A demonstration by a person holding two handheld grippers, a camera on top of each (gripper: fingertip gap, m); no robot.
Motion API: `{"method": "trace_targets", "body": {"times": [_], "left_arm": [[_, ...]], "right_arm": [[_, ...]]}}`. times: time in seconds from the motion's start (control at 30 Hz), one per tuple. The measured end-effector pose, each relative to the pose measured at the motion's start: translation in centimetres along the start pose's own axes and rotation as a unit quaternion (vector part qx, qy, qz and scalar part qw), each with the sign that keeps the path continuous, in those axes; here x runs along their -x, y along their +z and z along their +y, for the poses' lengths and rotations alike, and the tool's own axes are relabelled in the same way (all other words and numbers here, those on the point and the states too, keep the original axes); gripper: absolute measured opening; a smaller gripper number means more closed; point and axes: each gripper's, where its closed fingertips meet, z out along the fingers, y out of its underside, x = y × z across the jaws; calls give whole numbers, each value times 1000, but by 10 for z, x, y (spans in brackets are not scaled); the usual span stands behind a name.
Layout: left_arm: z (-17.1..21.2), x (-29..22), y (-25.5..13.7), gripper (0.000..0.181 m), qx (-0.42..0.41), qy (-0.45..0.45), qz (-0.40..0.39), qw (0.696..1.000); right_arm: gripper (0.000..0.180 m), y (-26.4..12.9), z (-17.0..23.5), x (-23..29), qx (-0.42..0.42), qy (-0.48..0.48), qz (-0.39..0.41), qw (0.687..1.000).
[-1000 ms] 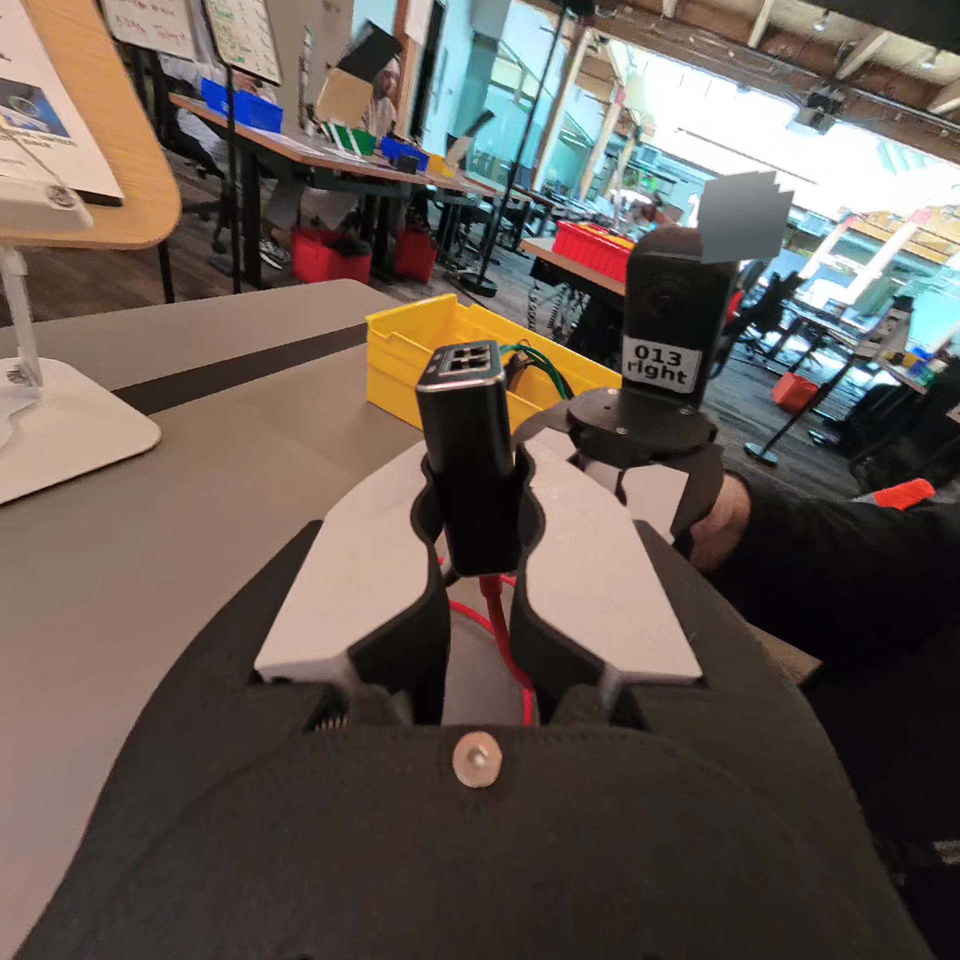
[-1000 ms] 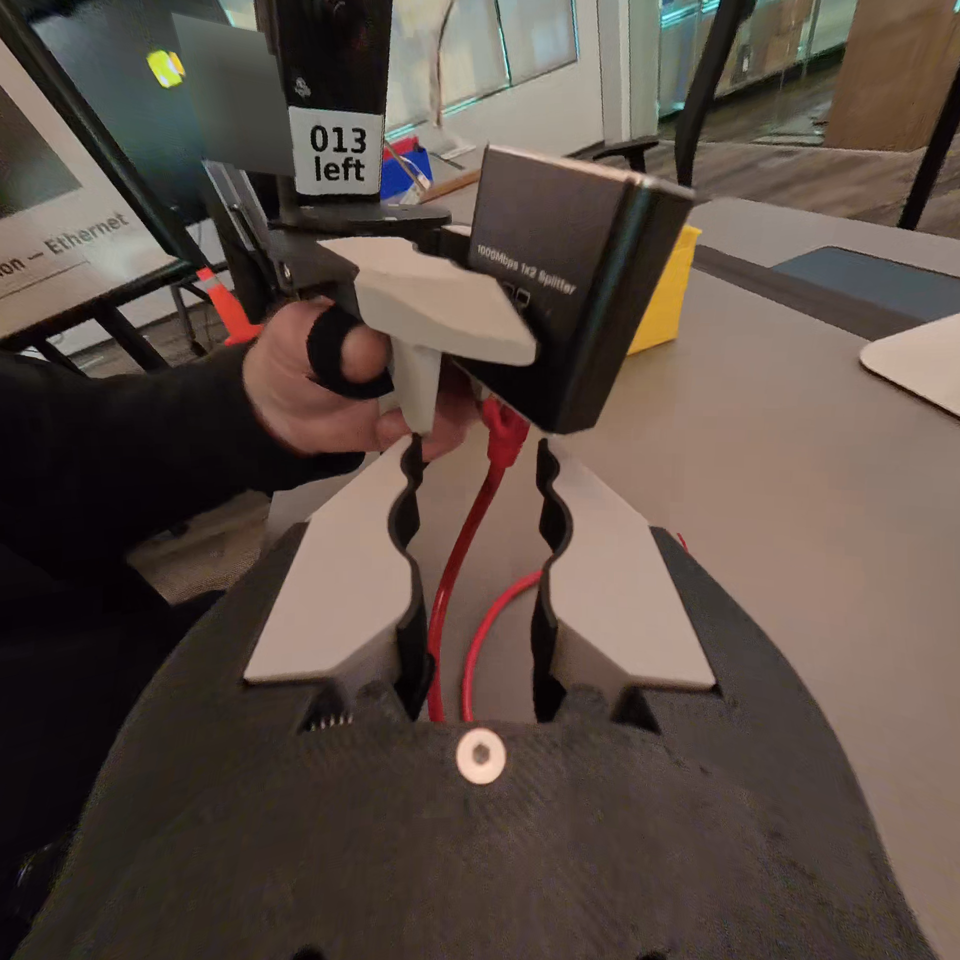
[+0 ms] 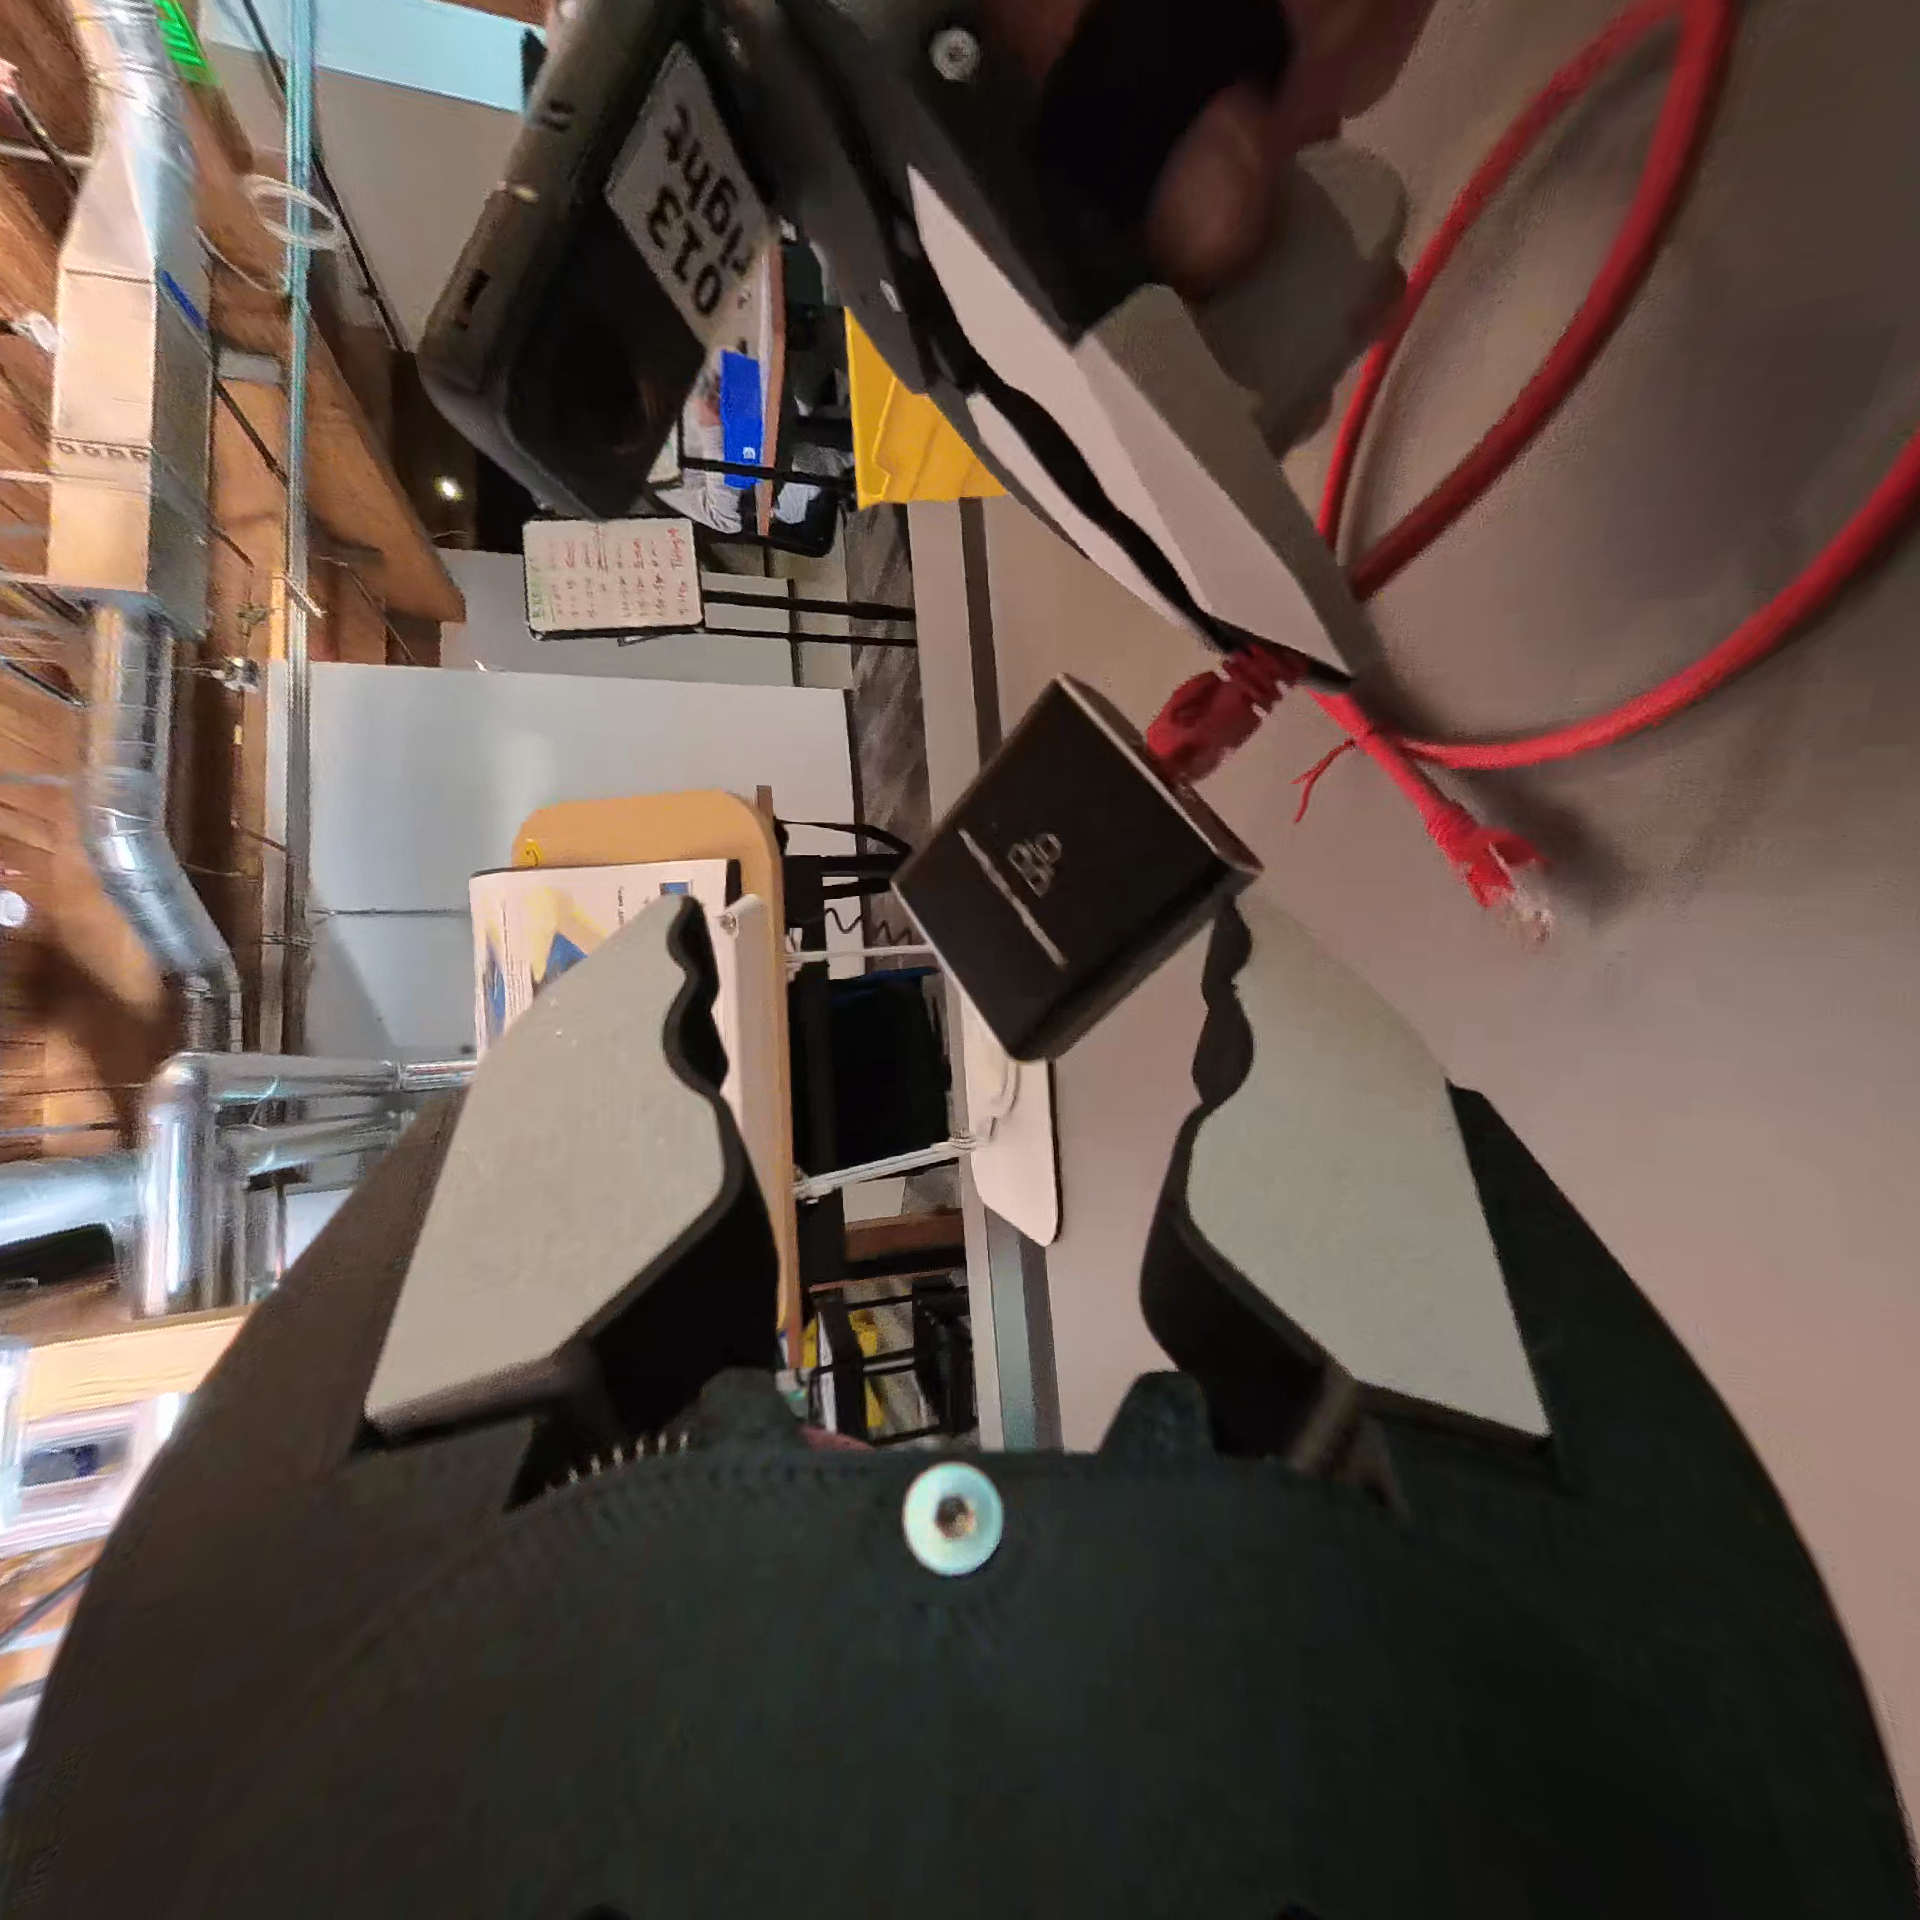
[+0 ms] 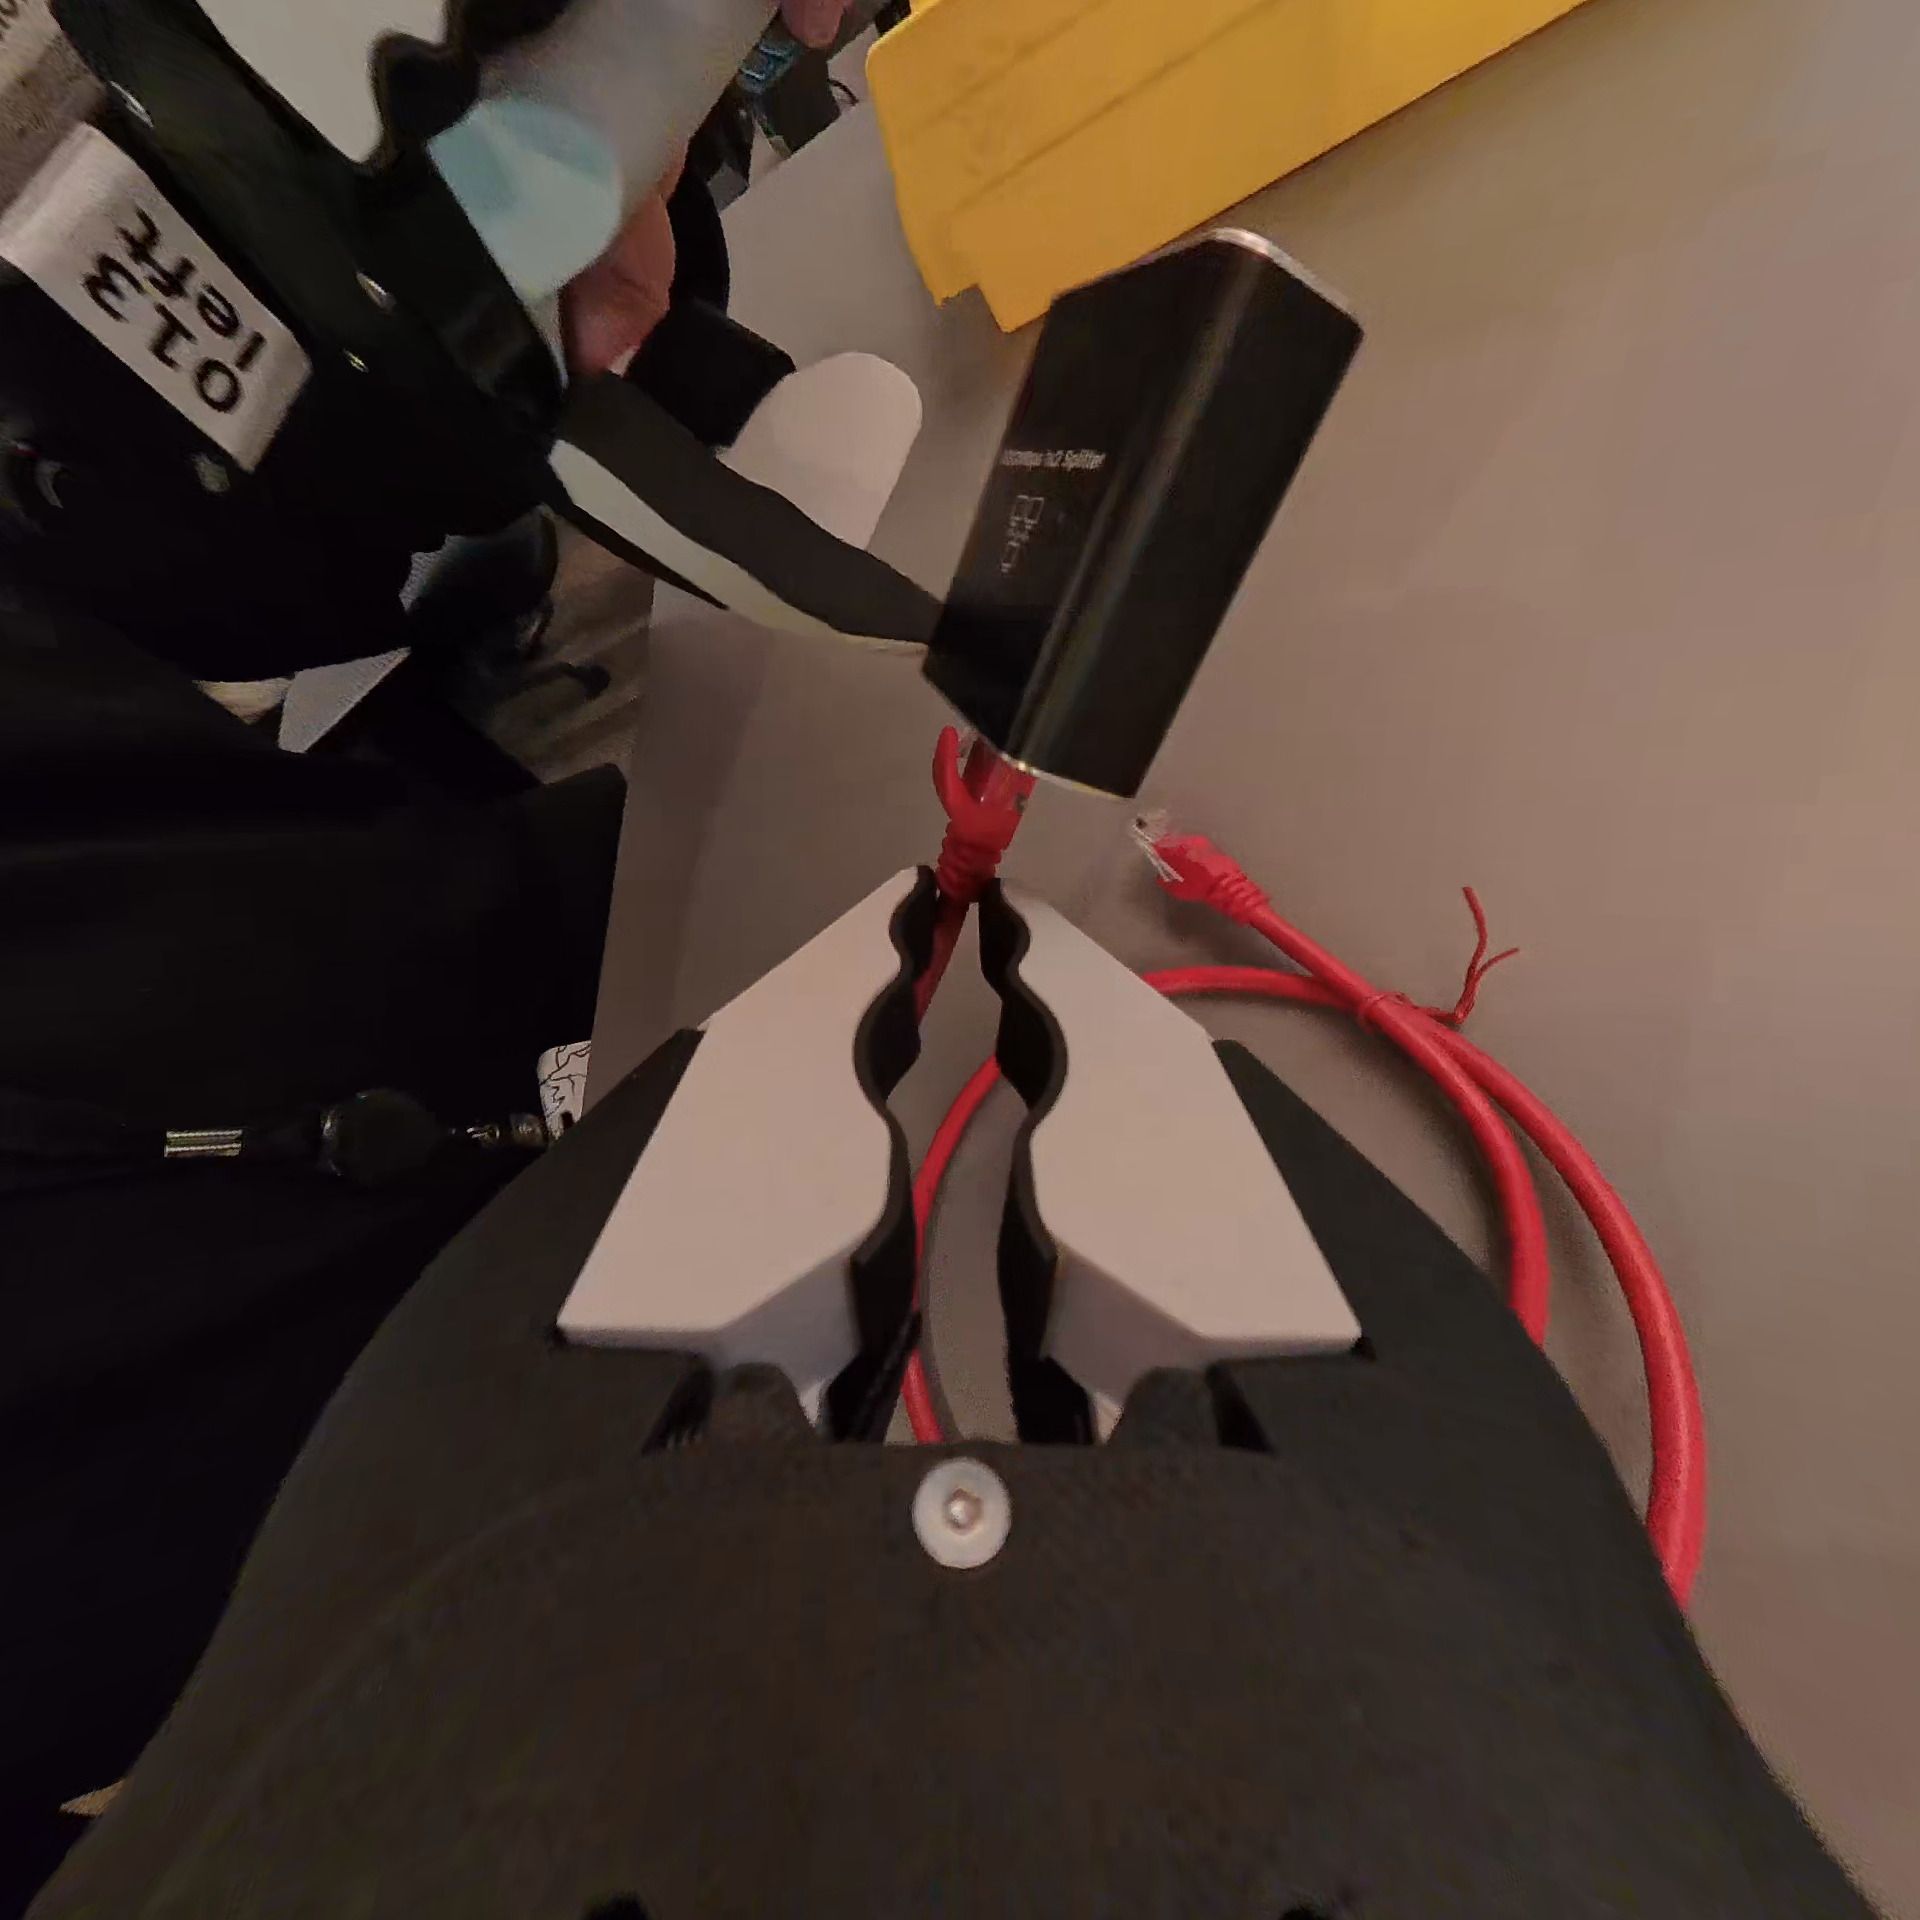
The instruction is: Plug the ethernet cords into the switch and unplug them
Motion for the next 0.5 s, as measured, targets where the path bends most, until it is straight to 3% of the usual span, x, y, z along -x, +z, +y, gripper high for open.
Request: {"method": "trace_targets", "body": {"times": [0.23,0.5], "left_arm": [[9,-19,12,84,32,35,20,999],[1,-32,25,29,25,81,15,996]], "right_arm": [[5,-1,-3,7,-6,-2,-22,1000],[9,-1,0,18,-6,5,-61,998]]}}
